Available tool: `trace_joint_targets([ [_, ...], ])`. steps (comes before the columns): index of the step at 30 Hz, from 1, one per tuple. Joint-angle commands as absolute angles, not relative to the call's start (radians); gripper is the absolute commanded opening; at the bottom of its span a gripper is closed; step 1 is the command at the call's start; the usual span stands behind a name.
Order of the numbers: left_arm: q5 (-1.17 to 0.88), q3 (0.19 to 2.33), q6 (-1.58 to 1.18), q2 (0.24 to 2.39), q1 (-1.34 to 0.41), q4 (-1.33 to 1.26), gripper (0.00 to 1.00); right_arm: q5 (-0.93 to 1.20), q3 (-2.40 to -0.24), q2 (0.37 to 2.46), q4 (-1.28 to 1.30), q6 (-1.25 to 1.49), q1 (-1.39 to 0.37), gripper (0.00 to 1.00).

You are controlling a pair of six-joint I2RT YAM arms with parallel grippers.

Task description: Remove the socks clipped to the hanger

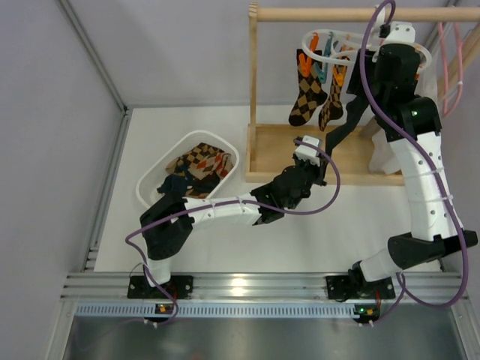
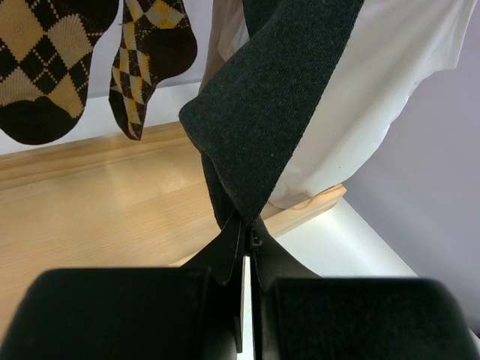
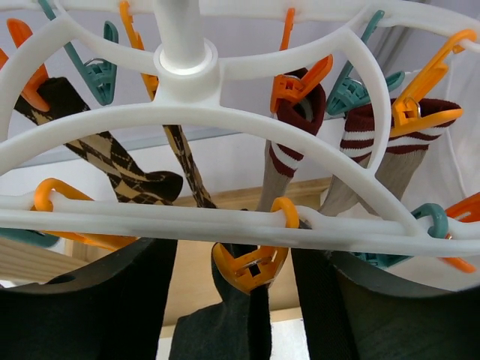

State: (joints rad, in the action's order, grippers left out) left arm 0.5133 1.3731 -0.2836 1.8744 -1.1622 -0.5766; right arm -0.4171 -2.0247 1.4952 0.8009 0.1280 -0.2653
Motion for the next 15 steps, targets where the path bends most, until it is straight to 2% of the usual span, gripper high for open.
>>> trace_joint_targets([
  [1, 0.520, 1.376, -0.265, 1.862, -1.167, -0.638, 0.00, -0.411, -2.068, 1.502, 0.736, 0.109, -0.249, 0.57],
  [5, 0.529, 1.373, -0.262, 1.858, -1.167, -0.637, 0.00, -0.397, -2.072, 1.503, 0.733, 0.110, -0.250, 0.52],
  [12, 0.541, 1.361, -0.261, 1.848, -1.167, -0.637, 0.00, -0.385, -2.074, 1.496, 0.733, 0.127, -0.250, 0.28],
  [15, 0.540, 1.338, -0.267, 1.838, -1.167, -0.637, 0.00, -0.377, -2.072, 1.491, 0.735, 0.133, -0.250, 0.26],
])
